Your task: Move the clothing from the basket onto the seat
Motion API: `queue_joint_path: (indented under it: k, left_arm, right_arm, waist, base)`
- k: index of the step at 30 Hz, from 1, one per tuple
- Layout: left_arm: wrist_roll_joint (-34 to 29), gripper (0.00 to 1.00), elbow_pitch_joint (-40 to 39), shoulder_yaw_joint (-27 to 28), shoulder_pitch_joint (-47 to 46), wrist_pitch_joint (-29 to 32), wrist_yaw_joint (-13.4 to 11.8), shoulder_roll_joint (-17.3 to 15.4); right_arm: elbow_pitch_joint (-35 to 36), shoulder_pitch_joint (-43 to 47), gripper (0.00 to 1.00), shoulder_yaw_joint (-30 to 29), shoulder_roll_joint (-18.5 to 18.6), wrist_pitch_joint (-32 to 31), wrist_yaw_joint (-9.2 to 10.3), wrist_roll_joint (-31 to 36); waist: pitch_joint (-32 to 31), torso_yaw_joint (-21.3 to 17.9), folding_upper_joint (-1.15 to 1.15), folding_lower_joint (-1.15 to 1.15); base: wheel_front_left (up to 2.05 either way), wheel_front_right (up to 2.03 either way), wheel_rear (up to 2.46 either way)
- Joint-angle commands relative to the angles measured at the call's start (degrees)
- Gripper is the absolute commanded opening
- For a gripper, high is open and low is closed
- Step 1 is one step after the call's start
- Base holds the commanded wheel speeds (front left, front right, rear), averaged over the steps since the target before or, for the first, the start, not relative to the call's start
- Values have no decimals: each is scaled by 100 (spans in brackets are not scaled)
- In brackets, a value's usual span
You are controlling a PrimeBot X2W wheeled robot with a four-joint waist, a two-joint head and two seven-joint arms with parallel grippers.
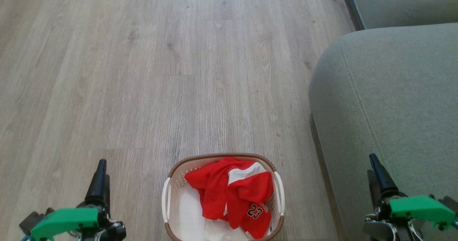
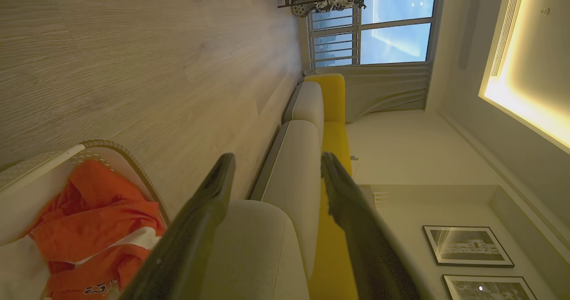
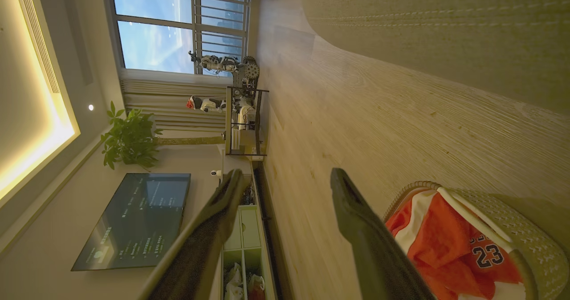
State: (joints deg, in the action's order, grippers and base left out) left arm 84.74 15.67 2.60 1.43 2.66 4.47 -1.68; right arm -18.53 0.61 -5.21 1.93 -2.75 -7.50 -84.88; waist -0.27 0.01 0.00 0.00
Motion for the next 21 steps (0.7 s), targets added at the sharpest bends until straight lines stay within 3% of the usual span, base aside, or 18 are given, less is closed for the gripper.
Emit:
queue_joint_path:
  k: [1, 21]
  left_arm:
    - [-178, 100, -300, 14, -142, -75, -39, -60]
    - [-1993, 100, -756, -270, -36, -394, -308, -72]
  right_arm:
    - [270, -209, 100, 36, 33, 71, 0, 178]
    - [797, -162, 100, 310, 44, 392, 0, 1933]
  waist:
    - [-2, 0, 0, 0]
    - [-24, 20, 0, 0]
  base:
    - [0, 0, 0]
    - [0, 0, 0]
